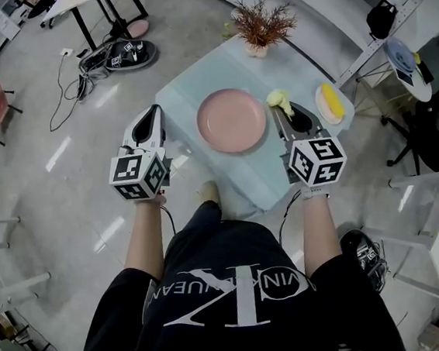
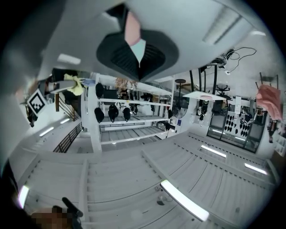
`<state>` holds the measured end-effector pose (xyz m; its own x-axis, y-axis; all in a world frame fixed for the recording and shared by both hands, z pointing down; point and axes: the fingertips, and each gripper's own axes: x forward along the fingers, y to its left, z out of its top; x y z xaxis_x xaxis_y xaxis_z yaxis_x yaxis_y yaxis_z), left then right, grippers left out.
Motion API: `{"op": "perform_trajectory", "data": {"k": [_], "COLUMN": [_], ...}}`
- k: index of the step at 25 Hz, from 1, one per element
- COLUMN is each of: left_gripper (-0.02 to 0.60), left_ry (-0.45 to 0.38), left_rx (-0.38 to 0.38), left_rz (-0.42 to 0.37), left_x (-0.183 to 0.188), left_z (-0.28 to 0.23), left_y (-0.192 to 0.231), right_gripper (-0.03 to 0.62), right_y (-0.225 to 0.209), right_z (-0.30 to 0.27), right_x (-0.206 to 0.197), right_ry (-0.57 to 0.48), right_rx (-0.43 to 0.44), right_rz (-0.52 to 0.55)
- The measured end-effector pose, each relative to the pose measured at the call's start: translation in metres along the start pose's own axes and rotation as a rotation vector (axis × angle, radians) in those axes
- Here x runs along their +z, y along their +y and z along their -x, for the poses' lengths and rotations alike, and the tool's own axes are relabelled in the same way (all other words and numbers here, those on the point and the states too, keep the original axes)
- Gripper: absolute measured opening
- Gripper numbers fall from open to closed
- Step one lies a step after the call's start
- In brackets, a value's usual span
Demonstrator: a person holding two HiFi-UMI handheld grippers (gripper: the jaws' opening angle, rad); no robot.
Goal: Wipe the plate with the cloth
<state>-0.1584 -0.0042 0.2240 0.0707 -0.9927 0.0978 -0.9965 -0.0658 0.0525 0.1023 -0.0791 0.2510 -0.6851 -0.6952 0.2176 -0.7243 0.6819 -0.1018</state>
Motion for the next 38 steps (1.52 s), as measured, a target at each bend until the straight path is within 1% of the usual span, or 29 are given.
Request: {"op": "perform_trajectory", "data": {"k": [9,17,27,33,38], "left_gripper": [0.000,0.000,0.000,0.000,0.000], "left_ry": [-0.041,-0.056,-0.063,-0.059,-0.053], "left_rx": [0.006,-0.009,0.000,0.000,0.008], "left_rz": [-0.058,-0.047,-0.020,-0.019,-0.010], "left_x": [0.021,0.022,0.021,0.020,0.019], "left_z": [0.014,0.017,0.015,0.012,0.011], "left_y": [0.010,0.010,0.012,0.012,0.011], "right_gripper": [0.077,0.077,0.077,0.077,0.077], "right_y": [0.002,0.003,0.001,0.000,0.001], "right_z": [0.012,0.015,0.016,0.015,0.016], "right_x": [0.020,0.021,0.019,0.019,0.015], "right_ry": [-0.069,-0.080,-0.083,-0.081,-0.071], "right_rx": [-0.048,-0.061,-0.064,-0.065,-0.045], "right_rz": [0.021,0.021,0.011,0.035,0.042]}}
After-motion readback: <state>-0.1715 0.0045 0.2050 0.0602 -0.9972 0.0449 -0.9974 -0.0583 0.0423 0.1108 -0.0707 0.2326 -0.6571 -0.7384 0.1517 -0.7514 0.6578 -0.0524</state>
